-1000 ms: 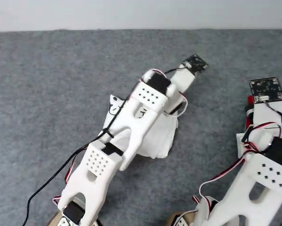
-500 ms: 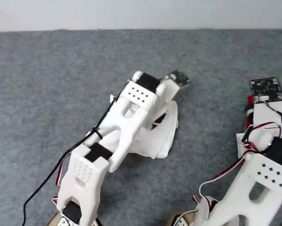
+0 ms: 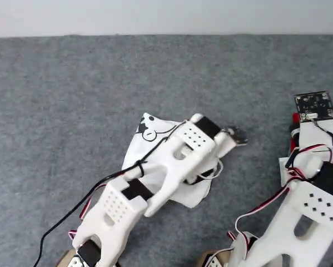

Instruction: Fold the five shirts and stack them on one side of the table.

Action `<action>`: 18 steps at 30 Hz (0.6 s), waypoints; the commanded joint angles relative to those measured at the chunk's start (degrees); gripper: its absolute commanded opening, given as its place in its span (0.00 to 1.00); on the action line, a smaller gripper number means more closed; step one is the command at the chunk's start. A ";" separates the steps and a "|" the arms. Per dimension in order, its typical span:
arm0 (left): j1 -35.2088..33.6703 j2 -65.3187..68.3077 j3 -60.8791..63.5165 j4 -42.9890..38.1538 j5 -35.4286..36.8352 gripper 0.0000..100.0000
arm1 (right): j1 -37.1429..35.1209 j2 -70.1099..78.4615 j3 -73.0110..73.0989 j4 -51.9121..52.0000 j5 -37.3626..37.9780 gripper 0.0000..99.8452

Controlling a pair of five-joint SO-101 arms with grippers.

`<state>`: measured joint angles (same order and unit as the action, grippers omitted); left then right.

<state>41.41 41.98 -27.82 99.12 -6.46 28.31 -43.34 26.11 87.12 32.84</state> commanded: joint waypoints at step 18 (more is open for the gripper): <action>-12.92 -11.96 -9.98 1.49 1.93 0.02 | 0.31 -1.10 -0.44 -0.92 0.09 0.01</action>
<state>28.22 36.53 -35.74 99.12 -4.88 28.31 -43.34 26.11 87.12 32.84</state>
